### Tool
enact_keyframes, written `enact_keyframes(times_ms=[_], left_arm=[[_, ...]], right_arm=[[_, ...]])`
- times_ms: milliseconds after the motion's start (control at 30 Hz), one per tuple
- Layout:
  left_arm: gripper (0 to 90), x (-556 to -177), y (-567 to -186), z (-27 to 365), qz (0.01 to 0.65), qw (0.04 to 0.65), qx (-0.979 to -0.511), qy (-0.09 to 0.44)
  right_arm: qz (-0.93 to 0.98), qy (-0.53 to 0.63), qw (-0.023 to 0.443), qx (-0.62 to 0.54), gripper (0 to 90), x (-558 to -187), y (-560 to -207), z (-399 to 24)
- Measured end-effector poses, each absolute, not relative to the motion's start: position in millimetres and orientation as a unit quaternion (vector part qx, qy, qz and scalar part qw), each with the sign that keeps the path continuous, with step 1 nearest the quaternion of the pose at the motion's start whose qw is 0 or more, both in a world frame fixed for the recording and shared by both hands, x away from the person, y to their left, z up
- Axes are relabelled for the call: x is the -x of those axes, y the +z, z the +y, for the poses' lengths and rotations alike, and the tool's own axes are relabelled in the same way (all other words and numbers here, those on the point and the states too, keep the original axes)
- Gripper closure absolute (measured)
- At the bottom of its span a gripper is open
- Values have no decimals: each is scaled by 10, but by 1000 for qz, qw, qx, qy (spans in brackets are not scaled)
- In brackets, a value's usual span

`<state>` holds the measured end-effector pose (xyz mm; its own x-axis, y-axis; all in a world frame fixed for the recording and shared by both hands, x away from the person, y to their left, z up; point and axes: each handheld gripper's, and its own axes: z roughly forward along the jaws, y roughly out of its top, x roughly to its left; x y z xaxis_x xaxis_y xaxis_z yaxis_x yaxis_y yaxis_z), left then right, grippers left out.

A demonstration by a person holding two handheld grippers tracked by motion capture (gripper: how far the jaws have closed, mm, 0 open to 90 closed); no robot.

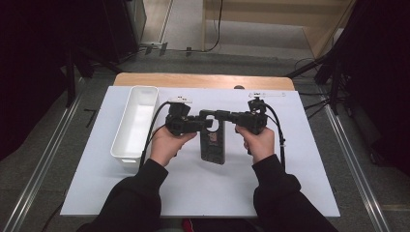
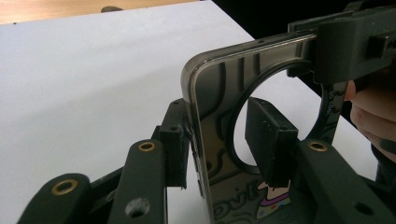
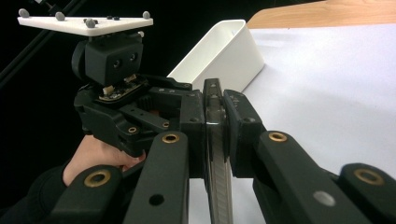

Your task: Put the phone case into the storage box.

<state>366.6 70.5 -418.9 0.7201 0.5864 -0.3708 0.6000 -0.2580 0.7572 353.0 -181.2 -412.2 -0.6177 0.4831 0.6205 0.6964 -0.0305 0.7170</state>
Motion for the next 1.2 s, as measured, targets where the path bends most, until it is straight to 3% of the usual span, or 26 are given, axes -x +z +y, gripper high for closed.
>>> enact_keyframes(times_ms=[367,700,1200], left_arm=[[661,-3628,-4192,706,381,485,-787,15],[699,-3651,-4184,754,394,493,-776,-1],[707,-3634,-4153,771,390,490,-780,6]], right_arm=[[-685,-581,89,430,773,-3521,-4113,-1817],[-688,-581,86,426,773,-3507,-4109,-1798],[-690,-583,86,419,770,-3492,-4104,-1785]])
